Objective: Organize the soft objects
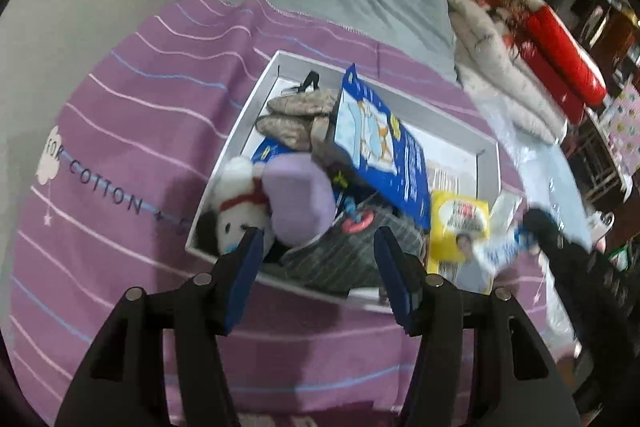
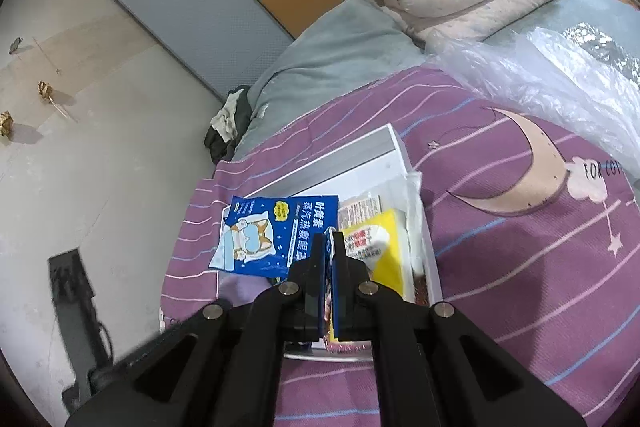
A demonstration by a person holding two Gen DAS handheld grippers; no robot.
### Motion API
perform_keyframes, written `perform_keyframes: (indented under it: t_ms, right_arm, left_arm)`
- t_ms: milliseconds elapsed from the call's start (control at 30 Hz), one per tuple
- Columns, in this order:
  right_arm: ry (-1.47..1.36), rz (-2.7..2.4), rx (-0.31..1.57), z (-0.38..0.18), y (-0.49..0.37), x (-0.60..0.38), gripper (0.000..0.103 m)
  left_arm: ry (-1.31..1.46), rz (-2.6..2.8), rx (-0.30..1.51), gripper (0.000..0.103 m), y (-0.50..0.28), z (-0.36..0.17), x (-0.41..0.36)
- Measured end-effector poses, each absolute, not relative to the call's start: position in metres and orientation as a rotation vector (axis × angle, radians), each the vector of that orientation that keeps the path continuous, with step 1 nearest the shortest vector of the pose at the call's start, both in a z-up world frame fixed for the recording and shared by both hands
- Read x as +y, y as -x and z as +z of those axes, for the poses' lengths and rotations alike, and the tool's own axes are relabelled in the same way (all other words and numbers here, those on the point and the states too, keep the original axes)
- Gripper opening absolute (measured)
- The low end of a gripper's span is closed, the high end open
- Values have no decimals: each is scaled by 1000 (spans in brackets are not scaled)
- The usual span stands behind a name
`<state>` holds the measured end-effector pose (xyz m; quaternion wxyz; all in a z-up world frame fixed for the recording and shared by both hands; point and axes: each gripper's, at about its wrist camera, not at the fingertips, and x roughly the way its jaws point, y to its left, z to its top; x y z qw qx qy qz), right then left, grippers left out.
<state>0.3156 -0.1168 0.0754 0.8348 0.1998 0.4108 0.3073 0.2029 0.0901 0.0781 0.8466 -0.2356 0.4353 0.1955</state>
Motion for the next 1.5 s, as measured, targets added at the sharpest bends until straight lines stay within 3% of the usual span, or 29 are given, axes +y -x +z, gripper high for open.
perform_keyframes:
  t_ms: [233,500,567,633,667,1100,1500]
  right_arm:
    - [-430,647,883,75,-344,-99,1]
    - [-654,638,880,50,-383,-93,5]
    - [-720,650,908,38,-388,-91,22]
    - [-694,683,925,35,-384,-87,85]
    - [-669,694,890,39,-378,-88,91]
    - [-272,644,822,76,-319,-83,91]
    - [0,559,1016,75,-295,-94,91]
  left_arm:
    - [486,411,1079,59,-205,74,90]
    - [404,411,1094,59,-198,81,84]
    - [388,394,1098,59,-199,80,82]
    - [391,365,1100,59,-198,80,81]
    - [394,364,1096,59,-197,81,81]
    - [315,432,998,59,-174,123,62]
    - [346,413,979,59,-171,127,59]
